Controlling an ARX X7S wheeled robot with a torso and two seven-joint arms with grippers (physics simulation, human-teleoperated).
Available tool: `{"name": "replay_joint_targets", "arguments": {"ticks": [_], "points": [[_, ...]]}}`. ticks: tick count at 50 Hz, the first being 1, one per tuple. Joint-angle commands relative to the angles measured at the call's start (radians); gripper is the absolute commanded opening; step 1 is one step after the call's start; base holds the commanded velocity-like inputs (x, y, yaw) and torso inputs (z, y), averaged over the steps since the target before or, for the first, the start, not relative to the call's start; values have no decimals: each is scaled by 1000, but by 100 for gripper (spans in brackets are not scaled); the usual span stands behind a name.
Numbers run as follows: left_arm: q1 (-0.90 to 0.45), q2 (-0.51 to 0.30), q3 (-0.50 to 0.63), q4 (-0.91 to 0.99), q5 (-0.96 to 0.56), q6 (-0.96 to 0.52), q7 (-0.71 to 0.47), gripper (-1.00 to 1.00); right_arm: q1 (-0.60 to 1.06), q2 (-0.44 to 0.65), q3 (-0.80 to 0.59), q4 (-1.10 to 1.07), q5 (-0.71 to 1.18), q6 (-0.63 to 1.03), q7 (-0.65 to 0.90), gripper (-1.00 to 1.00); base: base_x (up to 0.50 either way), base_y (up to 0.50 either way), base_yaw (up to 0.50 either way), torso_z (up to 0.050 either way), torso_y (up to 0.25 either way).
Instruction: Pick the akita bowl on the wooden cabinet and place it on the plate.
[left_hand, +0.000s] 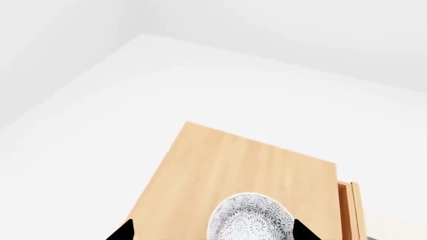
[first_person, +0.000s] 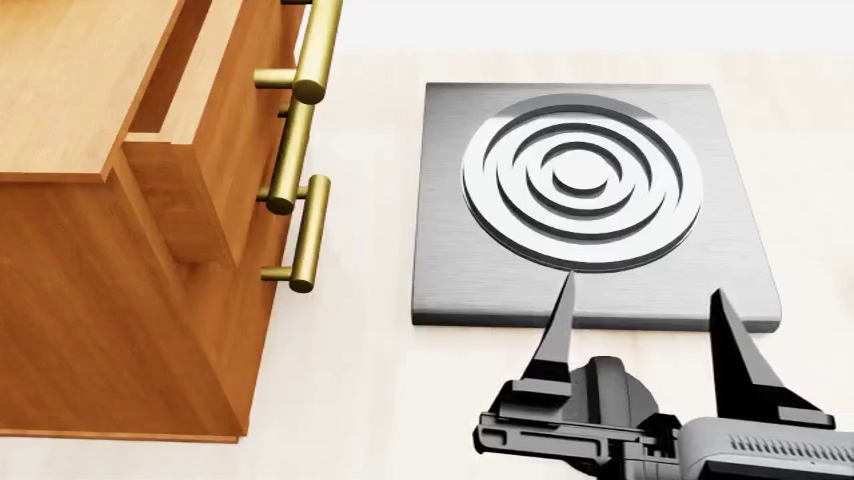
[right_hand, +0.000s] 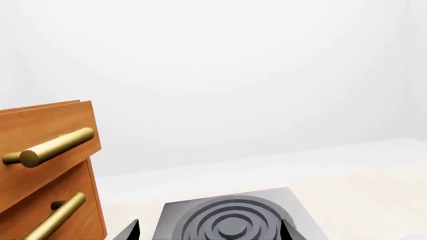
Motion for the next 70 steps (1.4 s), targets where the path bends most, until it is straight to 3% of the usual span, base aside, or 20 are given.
{"name": "replay_joint_targets", "arguments": {"ticks": [1, 4, 6, 10, 13, 15, 21, 31, 41, 46, 47, 50, 70], "points": [[0, -9, -2, -21, -6, 8, -11, 100, 2, 0, -5, 9, 1, -4, -1, 100, 0, 0, 0, 0, 0], [0, -21, -34, -36, -49, 69, -71, 100, 1, 0, -3, 12, 4, -7, -1, 100, 0, 0, 0, 0, 0], [0, -14, 34, -36, 11, 76, -1, 100, 1, 1, -4, 12, 2, -6, -1, 100, 0, 0, 0, 0, 0], [0, -22, -2, -62, 15, 133, -30, 100, 2, 0, -3, 22, 3, -11, -2, 100, 0, 0, 0, 0, 0], [0, -16, 39, -80, 61, 159, 45, 100, 2, 0, -3, 32, 3, -16, -5, 100, 0, 0, 0, 0, 0], [0, -13, 34, -109, 105, 260, -8, 100, 5, -3, -4, 47, 1, -21, -7, 100, 0, 0, 0, 0, 0], [0, -23, -9, -144, 64, 158, -19, 100, 11, -6, -7, 71, 0, -25, -10, 100, 0, 0, 0, 0, 0], [0, -23, 31, -155, 124, 52, 36, 100, 10, -3, -8, 59, 0, -22, -2, 100, 0, 0, 0, 0, 0], [0, -34, -31, -141, 36, 4, -88, 100, 9, -3, -11, 59, 4, -24, -2, 100, 0, 0, 0, 0, 0], [0, -14, 12, -137, 78, -31, 29, 100, 8, -1, -11, 59, 4, -27, -2, 100, 0, 0, 0, 0, 0], [0, -2, 54, -132, 101, -36, 116, 100, 7, -1, -10, 58, 5, -27, -2, 100, 0, 0, 0, 0, 0], [0, 2, 39, -129, 127, -39, 149, 100, 7, 0, -11, 58, 4, -28, -1, 100, 0, 0, 0, 0, 0], [0, 0, 26, -157, 142, 12, 162, 100, 6, 3, -13, 70, 7, -35, -1, 100, 0, 0, 0, 0, 0]]}}
